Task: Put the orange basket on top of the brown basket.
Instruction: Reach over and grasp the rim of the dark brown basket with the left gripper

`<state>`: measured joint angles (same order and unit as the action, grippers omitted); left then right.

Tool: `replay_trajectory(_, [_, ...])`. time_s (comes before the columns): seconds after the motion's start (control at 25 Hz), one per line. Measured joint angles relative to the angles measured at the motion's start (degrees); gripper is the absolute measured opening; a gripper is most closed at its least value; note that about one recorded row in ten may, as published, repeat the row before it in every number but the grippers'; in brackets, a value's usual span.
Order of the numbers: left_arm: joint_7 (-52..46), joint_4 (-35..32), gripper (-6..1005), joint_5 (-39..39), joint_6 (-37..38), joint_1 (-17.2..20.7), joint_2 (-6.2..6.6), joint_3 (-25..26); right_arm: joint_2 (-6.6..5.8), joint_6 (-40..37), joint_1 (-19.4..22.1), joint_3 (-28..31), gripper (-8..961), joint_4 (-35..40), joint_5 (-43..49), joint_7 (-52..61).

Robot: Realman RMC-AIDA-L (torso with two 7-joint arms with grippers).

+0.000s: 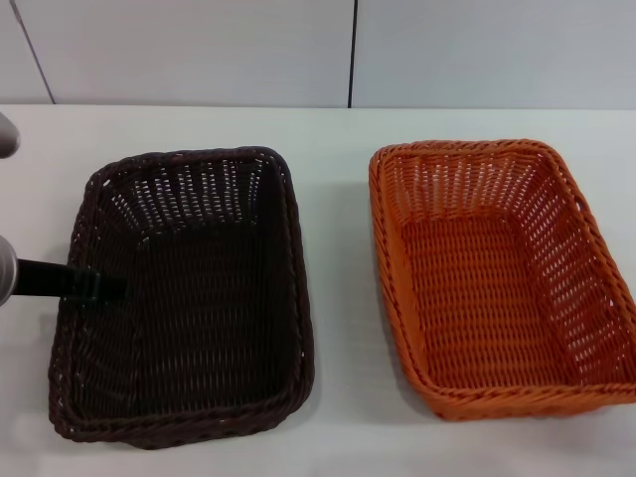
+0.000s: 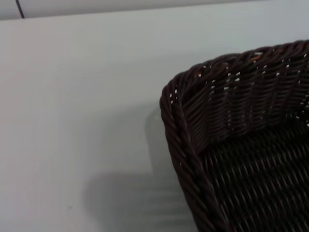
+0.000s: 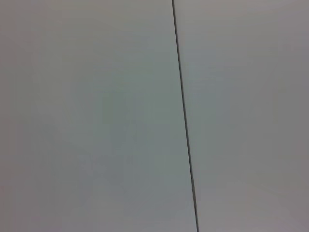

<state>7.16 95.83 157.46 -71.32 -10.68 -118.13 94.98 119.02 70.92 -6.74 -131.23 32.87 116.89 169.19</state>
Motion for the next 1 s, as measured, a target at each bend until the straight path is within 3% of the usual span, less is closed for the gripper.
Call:
replay_trajectory(0.48, [3.67,0.24,729,-0.09,-1.23,-1.22,0.06,-1.15,-0.03,0.24,-0.03,0.22,819,-0.19,-0.04,0.0])
replay_trajectory(0.72, [6.94,-1.02,489,-0.27,-1.25,-2.02,0.12,-0.89,-0.11,0.31,-0.09,0.26,819,-0.19,-0.08,0.0])
replay_trajectory(1.0, [12.44,-1.36,311,-0.5,-1.9,-2.73,0.09,0.39,-0.05,0.36,-0.19,0.5,819,-0.14,-0.1,0.0])
